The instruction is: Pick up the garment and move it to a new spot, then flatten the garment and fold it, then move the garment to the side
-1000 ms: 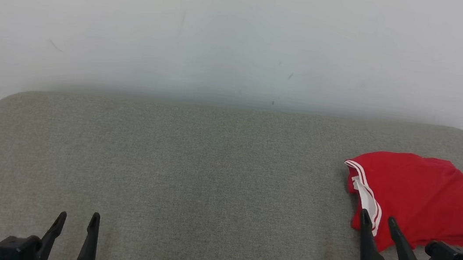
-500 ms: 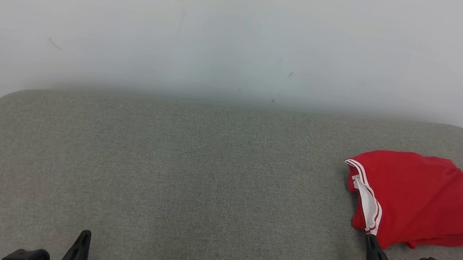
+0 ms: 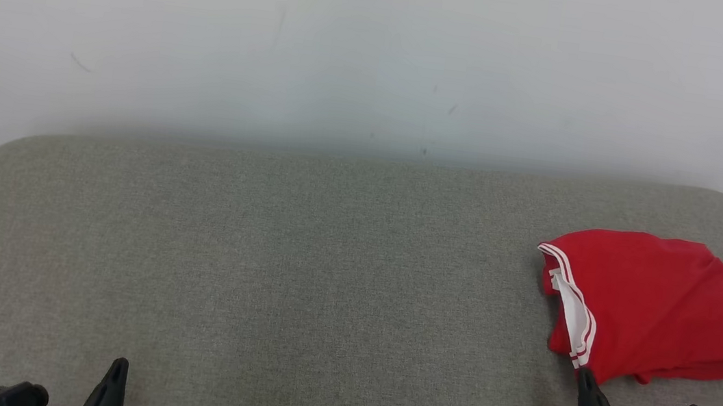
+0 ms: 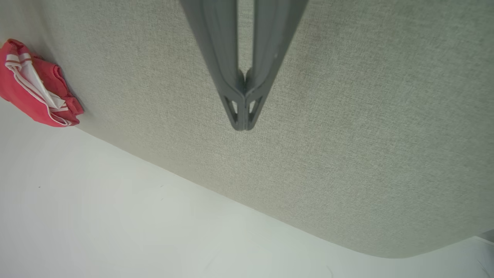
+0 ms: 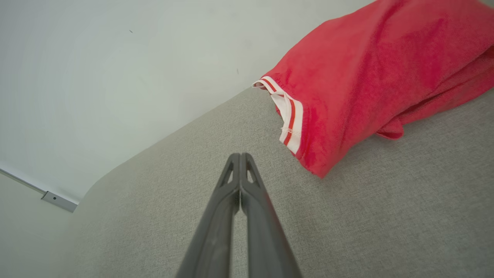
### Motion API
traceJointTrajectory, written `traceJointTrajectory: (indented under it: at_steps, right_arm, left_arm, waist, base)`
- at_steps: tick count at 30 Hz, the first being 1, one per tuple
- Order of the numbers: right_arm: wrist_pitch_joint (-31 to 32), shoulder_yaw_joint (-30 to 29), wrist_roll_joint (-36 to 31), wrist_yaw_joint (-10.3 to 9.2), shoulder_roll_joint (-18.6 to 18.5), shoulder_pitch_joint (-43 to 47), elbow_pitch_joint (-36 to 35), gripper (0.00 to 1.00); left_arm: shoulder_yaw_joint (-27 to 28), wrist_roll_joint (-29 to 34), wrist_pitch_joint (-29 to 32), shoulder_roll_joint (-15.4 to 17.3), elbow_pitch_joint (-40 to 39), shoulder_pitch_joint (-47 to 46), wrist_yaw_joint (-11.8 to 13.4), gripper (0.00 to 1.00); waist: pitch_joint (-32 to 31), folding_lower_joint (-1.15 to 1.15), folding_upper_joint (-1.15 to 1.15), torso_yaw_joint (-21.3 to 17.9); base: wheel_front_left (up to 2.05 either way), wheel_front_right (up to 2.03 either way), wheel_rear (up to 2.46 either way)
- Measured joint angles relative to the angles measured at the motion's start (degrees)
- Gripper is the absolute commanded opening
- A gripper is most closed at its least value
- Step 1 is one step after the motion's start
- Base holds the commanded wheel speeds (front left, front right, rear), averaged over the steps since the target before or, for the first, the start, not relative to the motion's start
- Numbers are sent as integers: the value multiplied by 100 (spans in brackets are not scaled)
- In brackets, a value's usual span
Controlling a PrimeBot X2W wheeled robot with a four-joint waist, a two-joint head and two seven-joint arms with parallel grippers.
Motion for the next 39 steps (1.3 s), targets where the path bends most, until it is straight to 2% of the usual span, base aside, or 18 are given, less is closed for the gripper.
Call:
traceJointTrajectory:
  at_steps: [39]
  right_arm:
    - [359,-327,2580,258,-4,-274,199,0]
  left_arm:
    - [911,-2709,524,-413,247,-269,-497,0]
  waist:
    - [183,0,0,-76]
  base:
    - [0,0,0]
